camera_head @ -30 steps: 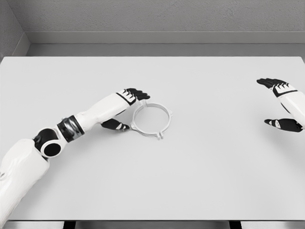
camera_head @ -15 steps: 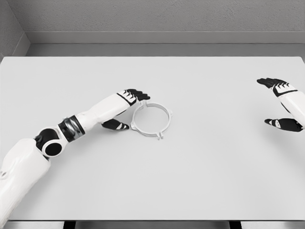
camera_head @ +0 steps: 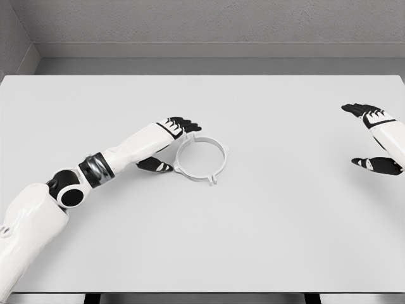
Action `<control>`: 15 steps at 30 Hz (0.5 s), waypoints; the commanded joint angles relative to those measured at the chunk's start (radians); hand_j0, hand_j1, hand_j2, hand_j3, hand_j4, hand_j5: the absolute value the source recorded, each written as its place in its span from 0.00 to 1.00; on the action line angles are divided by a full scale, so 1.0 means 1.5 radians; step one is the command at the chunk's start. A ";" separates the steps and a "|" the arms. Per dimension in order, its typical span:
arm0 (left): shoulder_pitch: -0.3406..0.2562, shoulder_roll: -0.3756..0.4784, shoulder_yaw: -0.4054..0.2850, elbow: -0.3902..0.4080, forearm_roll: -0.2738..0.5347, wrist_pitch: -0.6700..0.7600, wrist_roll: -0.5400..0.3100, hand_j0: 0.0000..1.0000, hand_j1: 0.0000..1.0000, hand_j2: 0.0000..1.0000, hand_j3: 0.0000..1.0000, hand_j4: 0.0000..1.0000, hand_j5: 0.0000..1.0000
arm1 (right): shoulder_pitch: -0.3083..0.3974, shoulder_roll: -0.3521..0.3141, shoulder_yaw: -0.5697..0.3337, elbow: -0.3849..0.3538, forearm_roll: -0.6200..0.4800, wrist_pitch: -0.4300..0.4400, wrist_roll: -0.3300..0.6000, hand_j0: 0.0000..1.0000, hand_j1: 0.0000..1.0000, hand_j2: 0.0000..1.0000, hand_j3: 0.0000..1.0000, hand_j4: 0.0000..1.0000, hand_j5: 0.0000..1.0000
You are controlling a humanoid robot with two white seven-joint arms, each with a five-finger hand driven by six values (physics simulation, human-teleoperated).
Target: Assemble PVC drainage pipe clamps
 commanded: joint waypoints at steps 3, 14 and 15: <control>0.000 0.000 0.001 -0.001 0.005 0.000 0.000 1.00 1.00 1.00 1.00 1.00 1.00 | 0.001 -0.001 0.000 -0.001 -0.005 0.001 0.000 1.00 1.00 1.00 1.00 1.00 1.00; 0.000 -0.003 -0.004 -0.008 0.003 0.000 0.000 1.00 1.00 1.00 1.00 1.00 1.00 | 0.000 -0.001 0.000 0.000 -0.004 0.001 0.000 1.00 1.00 1.00 1.00 1.00 1.00; 0.000 -0.003 -0.004 -0.009 0.003 0.000 0.000 1.00 1.00 1.00 1.00 1.00 1.00 | 0.000 -0.001 0.000 0.000 -0.005 0.001 0.000 1.00 1.00 1.00 1.00 1.00 1.00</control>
